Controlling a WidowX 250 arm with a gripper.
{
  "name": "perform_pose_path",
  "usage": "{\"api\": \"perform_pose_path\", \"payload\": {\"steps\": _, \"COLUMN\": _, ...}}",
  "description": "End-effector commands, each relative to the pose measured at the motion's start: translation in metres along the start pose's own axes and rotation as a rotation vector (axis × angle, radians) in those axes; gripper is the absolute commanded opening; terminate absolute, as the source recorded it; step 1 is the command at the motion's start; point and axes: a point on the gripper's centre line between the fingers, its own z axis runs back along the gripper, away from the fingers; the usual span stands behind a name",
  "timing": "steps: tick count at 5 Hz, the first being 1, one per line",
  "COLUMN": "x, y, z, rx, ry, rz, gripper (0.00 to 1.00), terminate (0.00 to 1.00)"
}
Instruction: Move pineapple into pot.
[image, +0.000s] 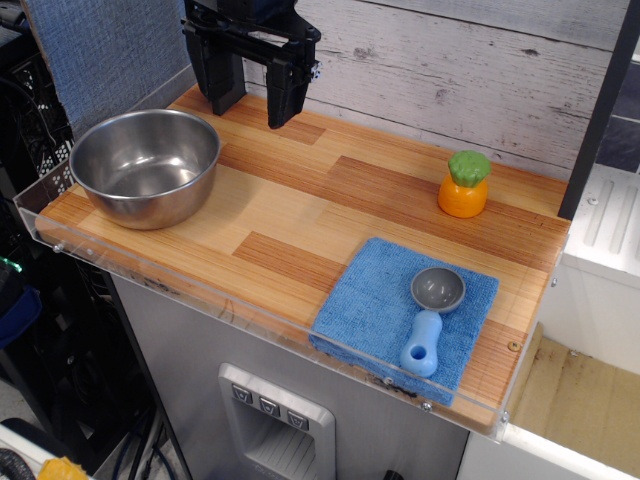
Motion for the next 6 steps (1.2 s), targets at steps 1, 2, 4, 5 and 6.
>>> {"api": "perform_pose_path", "payload": {"steps": 1, "x": 0.000, "y": 0.000, "z": 0.000, "rx": 0.000, "ry": 0.000, "rz": 0.000, "gripper": 1.00, "terminate": 0.00}}
{"api": "perform_pose_path", "payload": {"steps": 2, "x": 0.005, "y": -0.009, "z": -0.003, "rx": -0.021, "ry": -0.008, "rz": -0.025, "gripper": 1.00, "terminate": 0.00}}
{"api": "perform_pose_path", "payload": {"steps": 4, "x": 0.053, "y": -0.066, "z": -0.012, "rx": -0.072, "ry": -0.061, "rz": -0.022, "gripper": 1.00, "terminate": 0.00}}
{"api": "perform_pose_path", "payload": {"steps": 5, "x": 0.072, "y": -0.087, "z": -0.016, "rx": -0.062, "ry": -0.057, "rz": -0.005, "gripper": 1.00, "terminate": 0.00}}
{"api": "perform_pose_path", "payload": {"steps": 6, "x": 0.088, "y": -0.100, "z": -0.019, "rx": -0.059, "ry": -0.064, "rz": 0.021, "gripper": 1.00, "terminate": 0.00}}
